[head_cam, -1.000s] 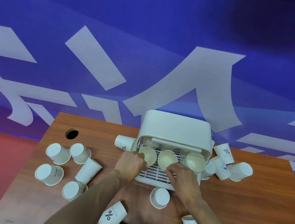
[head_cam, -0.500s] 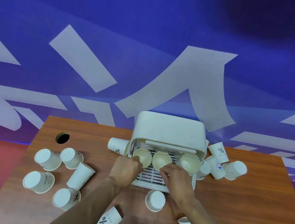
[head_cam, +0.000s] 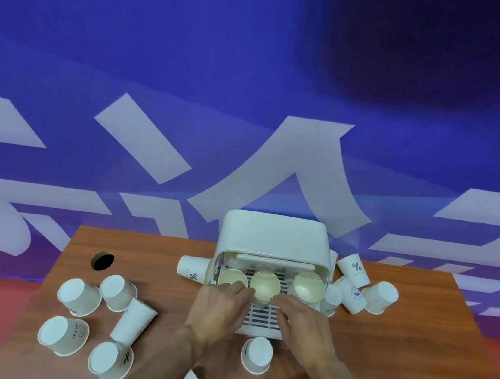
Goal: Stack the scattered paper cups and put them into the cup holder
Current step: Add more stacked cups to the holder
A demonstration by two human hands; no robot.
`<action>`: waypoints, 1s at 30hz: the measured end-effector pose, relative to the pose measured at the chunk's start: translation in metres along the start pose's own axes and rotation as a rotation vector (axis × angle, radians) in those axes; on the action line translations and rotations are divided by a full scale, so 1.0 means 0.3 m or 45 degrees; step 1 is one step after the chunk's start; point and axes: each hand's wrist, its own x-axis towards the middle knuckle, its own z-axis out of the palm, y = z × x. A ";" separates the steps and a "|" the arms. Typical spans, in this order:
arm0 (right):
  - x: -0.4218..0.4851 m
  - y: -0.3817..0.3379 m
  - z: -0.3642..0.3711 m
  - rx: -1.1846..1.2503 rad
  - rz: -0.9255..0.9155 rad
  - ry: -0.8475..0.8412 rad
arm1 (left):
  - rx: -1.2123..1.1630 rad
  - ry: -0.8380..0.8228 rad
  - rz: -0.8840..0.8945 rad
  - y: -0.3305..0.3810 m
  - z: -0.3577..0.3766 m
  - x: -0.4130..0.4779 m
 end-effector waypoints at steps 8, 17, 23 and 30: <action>-0.188 0.113 -0.231 -0.065 0.135 0.095 | 0.022 0.000 0.272 0.199 -0.089 0.120; -0.489 0.366 -0.374 -0.249 0.402 0.021 | 0.048 -0.098 0.337 0.451 -0.056 0.207; -0.538 0.443 -0.367 -0.312 0.433 0.102 | 0.071 -0.231 0.261 0.527 -0.002 0.239; -0.467 0.582 -0.347 -0.245 0.463 0.019 | 0.125 -0.321 0.135 0.601 0.063 0.297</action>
